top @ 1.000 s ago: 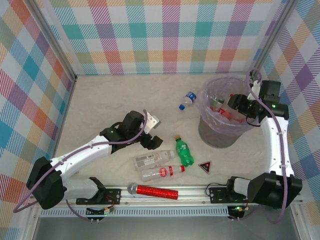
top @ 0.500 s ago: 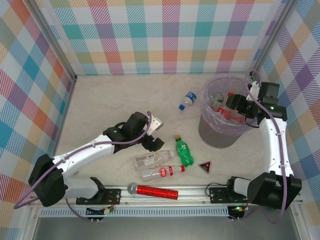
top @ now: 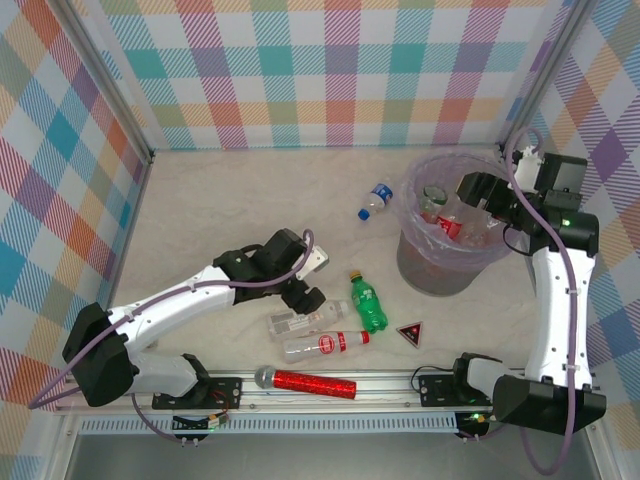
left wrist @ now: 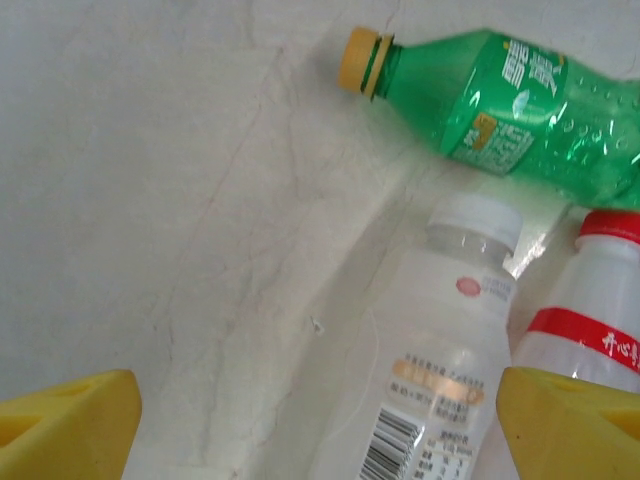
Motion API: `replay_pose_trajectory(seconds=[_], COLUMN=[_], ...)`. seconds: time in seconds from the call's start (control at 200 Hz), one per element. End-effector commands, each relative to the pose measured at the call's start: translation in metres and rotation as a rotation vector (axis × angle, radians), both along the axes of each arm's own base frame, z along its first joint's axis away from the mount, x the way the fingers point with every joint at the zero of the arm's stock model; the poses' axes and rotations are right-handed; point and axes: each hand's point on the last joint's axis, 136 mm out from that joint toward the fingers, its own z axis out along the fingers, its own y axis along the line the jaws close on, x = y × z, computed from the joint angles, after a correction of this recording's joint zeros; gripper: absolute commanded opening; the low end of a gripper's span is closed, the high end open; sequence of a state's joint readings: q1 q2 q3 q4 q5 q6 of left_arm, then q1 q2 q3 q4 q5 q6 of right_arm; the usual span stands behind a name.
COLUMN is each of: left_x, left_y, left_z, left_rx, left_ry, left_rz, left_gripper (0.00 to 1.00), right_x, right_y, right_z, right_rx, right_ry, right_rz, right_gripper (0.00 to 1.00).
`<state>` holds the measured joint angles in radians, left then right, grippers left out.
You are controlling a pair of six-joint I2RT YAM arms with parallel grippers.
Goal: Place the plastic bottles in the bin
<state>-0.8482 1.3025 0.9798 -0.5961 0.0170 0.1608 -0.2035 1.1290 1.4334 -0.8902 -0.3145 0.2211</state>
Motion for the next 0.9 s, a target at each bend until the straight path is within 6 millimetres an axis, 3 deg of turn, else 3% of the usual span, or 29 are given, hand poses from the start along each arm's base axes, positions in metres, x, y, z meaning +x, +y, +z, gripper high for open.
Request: replay_pose_trajectory(seconds=[0.0, 0.33, 0.65, 0.895], left_x=[-0.016, -0.041, -0.033, -0.022], left_y=[0.009, 0.004, 0.004, 0.005], left_z=[-0.010, -0.041, -0.070, -0.083], left_rx=[0.039, 0.102, 0.223, 0.271], left_ry=[0.070, 0.154, 0.133, 0.097], left_rz=[0.013, -0.017, -0.010, 0.002], left_gripper=[0.91, 0.91, 0.87, 0.80], right_x=[-0.003, -0.001, 0.003, 0.004], right_y=[0.010, 0.017, 0.014, 0.015], right_z=[0.015, 0.016, 0.004, 0.008], right_rx=[0.051, 0.089, 0.070, 0.068], right_ry=[-0.049, -0.065, -0.039, -0.047], right_rz=[0.036, 0.068, 0.070, 0.080], right_gripper=[0.87, 0.87, 0.87, 0.86])
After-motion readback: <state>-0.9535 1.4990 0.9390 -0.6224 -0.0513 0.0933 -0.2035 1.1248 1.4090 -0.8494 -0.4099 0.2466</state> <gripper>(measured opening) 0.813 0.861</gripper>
